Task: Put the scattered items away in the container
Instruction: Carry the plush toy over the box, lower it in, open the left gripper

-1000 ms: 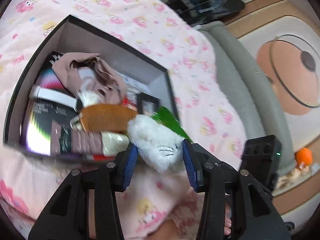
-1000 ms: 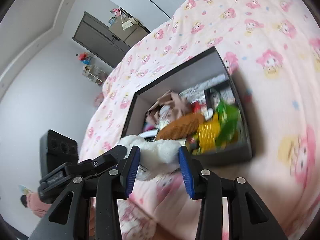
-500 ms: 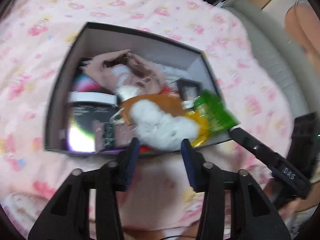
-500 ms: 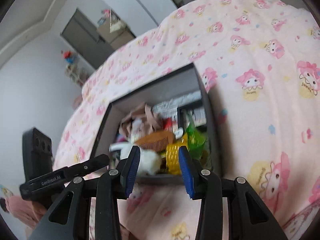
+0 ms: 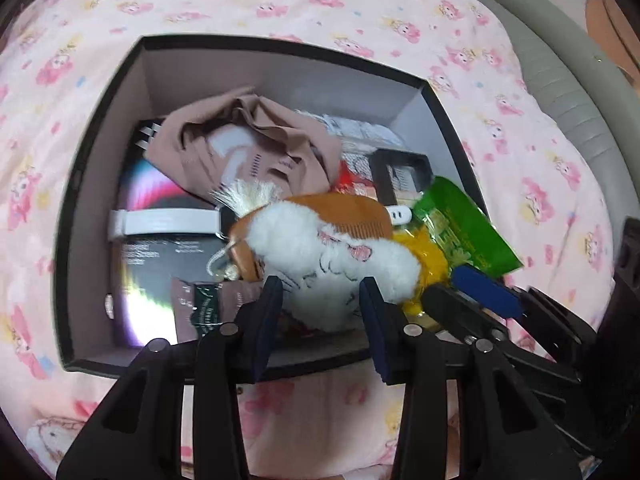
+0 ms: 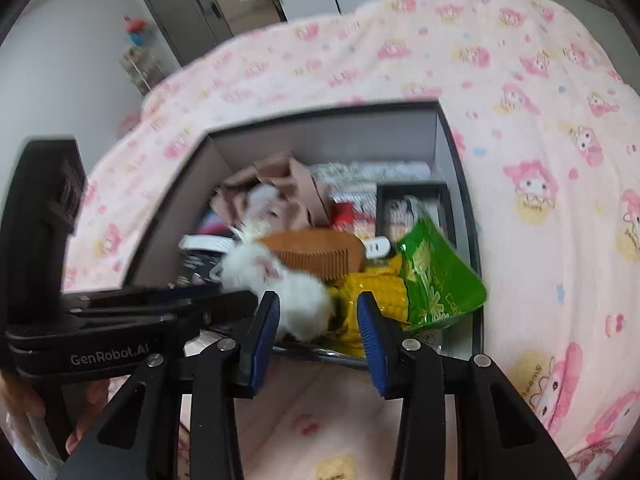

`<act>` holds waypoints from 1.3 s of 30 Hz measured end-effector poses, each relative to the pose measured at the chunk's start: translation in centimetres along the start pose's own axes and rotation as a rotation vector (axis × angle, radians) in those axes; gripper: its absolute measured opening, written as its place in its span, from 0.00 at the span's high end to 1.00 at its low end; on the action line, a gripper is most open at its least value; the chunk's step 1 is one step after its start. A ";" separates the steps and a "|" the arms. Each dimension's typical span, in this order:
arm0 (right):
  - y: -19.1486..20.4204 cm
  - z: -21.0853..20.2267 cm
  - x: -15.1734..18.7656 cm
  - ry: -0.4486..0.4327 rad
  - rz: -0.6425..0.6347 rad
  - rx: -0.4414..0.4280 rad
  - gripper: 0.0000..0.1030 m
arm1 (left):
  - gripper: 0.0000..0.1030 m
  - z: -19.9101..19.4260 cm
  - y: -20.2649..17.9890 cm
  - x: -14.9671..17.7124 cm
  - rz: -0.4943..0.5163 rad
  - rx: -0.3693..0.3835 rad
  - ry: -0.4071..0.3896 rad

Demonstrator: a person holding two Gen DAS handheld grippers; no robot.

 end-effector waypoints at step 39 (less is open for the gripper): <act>2.0 -20.1 5.2 -0.348 0.048 0.314 0.17 | 0.01 -18.6 -6.7 9.5 0.149 -0.192 -0.480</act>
Point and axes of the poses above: each gripper's, at about its wrist camera, not at the fingertips, and z roughly the way its jaws point, y to its left, x to its underside, the point moved 3 cm from there along z, roughly the way its jaws point, and after that the axes turned 2 degrees about -y, right-handed, at the moved point
